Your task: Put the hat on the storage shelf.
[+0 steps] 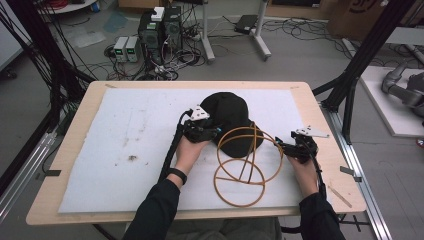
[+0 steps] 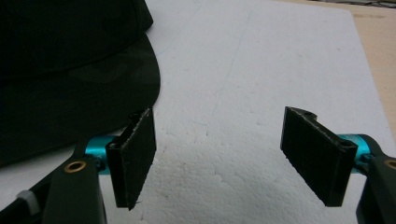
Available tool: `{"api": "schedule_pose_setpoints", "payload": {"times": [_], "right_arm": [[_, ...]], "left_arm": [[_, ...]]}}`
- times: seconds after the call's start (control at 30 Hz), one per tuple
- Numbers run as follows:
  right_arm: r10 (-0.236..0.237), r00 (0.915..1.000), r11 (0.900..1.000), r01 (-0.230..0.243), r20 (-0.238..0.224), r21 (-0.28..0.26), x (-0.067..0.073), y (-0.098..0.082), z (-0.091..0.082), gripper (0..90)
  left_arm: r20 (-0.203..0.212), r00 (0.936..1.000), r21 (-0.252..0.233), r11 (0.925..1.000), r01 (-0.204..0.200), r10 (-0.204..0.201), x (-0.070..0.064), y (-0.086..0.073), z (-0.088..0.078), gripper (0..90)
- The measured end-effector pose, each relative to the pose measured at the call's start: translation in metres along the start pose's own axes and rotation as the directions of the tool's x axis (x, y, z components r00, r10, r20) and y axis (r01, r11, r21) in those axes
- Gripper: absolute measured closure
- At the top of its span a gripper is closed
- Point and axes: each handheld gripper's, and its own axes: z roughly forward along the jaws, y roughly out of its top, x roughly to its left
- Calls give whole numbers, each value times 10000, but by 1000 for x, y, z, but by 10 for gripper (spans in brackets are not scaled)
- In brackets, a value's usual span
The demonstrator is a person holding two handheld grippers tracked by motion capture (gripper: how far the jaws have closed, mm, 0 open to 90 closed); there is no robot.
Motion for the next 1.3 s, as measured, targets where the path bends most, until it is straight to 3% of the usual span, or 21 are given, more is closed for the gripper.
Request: {"api": "schedule_pose_setpoints", "payload": {"times": [0.23, 0.27, 0.5, 0.67, 0.77, 0.93, 1.1, 1.3], "right_arm": [[-4, 10000, 10000, 4, -27, 20, 0, 0, 0, 267], [-4, 10000, 10000, 4, -33, 18, 0, 0, 0, 267], [-55, 10000, 10000, 55, -28, 9, 0, 0, 0, 267], [-72, 10000, 10000, 72, -36, -4, 1, 0, 0, 268], [-82, 10000, 10000, 82, -27, 3, 1, 0, 0, 267], [-133, 9999, 9999, 133, -2, 21, 2, 0, 0, 267], [-138, 9999, 9999, 138, 7, 44, 2, 0, 0, 267], [-217, 9998, 9998, 217, 32, 45, 2, 0, 1, 268]], "left_arm": [[437, 9976, -241, 9982, 553, -542, 3, -1, 0, 844], [628, 9963, -342, 9975, 616, -593, 4, -1, 0, 861], [947, 9932, -611, 9954, 735, -675, 6, 0, -5, 877], [736, 9955, -1059, 9921, 674, -598, 7, 5, -17, 878], [354, 9976, -1399, 9881, 638, -594, 14, 8, -33, 879], [130, 9963, -1852, 9789, 858, -849, 24, 9, -54, 880], [-20, 9960, -2020, 9755, 867, -889, 29, 12, -69, 880], [-570, 9969, -2607, 9647, 383, -550, 32, 25, -98, 879]]}}
